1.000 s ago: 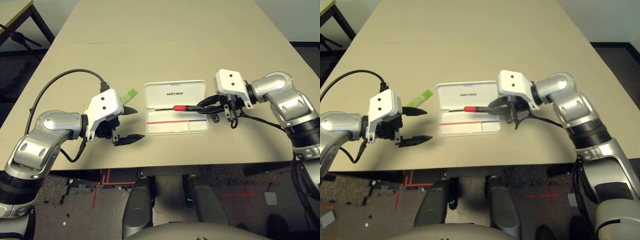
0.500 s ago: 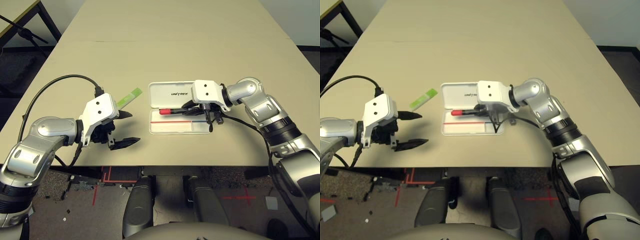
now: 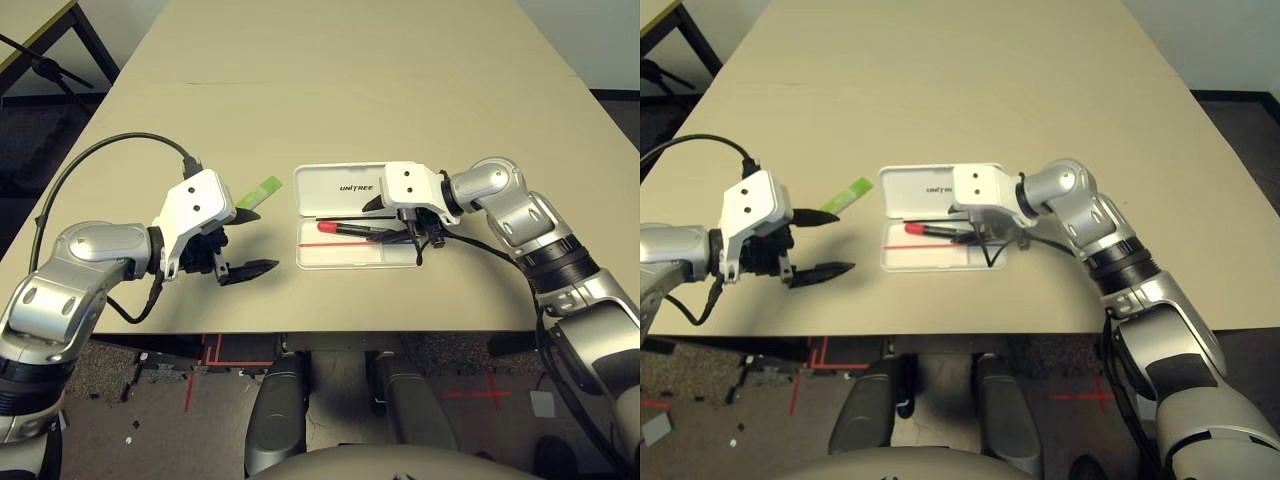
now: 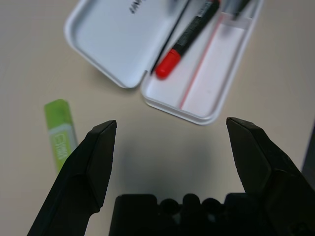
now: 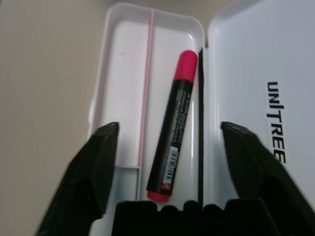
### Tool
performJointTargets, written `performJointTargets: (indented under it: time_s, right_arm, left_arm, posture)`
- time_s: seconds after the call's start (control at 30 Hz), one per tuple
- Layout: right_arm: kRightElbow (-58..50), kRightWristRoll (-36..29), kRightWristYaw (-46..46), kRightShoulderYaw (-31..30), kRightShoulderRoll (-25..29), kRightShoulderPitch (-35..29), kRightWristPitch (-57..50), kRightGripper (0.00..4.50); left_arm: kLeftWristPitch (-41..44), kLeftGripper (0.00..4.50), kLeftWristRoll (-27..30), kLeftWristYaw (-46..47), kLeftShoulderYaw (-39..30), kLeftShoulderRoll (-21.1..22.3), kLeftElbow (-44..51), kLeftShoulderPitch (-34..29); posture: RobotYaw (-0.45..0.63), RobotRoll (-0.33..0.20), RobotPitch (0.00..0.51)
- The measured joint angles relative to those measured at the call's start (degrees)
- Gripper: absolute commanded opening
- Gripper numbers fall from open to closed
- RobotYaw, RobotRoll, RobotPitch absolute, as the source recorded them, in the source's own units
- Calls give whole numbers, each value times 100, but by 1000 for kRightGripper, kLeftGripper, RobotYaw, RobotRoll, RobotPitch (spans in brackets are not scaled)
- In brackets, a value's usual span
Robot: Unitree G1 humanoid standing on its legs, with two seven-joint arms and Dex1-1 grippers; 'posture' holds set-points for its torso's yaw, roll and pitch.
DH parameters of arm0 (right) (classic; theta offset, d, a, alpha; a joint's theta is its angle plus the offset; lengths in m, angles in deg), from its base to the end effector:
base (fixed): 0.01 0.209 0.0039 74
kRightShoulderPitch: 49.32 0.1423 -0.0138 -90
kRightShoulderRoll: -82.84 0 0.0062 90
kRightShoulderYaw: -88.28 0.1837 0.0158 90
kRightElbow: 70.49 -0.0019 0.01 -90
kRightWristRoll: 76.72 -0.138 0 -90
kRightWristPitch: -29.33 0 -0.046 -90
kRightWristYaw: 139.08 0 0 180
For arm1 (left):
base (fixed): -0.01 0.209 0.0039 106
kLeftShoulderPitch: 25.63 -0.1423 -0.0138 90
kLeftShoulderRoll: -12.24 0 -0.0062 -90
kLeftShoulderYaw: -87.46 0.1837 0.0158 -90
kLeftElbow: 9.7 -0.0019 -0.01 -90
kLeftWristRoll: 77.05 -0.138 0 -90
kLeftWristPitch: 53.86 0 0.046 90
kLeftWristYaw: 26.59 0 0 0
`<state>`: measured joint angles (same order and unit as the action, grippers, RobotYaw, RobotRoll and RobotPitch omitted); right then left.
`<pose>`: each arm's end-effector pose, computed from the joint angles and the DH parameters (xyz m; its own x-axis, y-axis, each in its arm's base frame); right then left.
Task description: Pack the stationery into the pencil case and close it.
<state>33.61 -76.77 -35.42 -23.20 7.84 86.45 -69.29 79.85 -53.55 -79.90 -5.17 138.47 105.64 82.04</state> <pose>0.3182 -0.1567 0.1929 0.1383 0.7953 -0.5902 -0.9221 -0.1142 -0.3698 0.2219 0.2409 0.2094 0.5604 -0.6867 -0.4630 0.8274 0.4899 0.2748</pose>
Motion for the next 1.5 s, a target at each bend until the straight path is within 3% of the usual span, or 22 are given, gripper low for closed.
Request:
performJointTargets:
  time_s: [0.2,0.43,0.73,1.03,1.23,1.5]
  right_arm:
    - [126,-618,-528,476,377,-22,200,4453]
    - [466,-1173,-1122,901,720,-127,413,4453]
    - [174,-2470,-1571,1111,1596,-600,-101,4453]
    - [-429,-3141,-1586,1684,1760,-1175,-463,4453]
    - [-969,-3336,-1475,2045,1841,-1699,-813,4453]
    - [-1362,-3454,-1304,2233,1851,-1870,-1071,4453]
  left_arm:
    - [475,4500,-19,657,5,-396,-308,405]
    - [746,4500,-313,1209,199,-484,-890,916]
    - [658,4500,-828,1415,776,-836,-2302,1765]
    - [330,4500,-1067,1136,1119,-1111,-3258,2103]
    - [289,4500,-1317,1069,1272,-1162,-3846,2280]
    - [283,4500,-1622,1043,1305,-1189,-4409,2400]
  posture:
    - [157,0,162]
    - [96,0,160]
    - [9,0,167]
    - [-60,0,194]
    - [-89,0,212]
    - [-97,0,219]
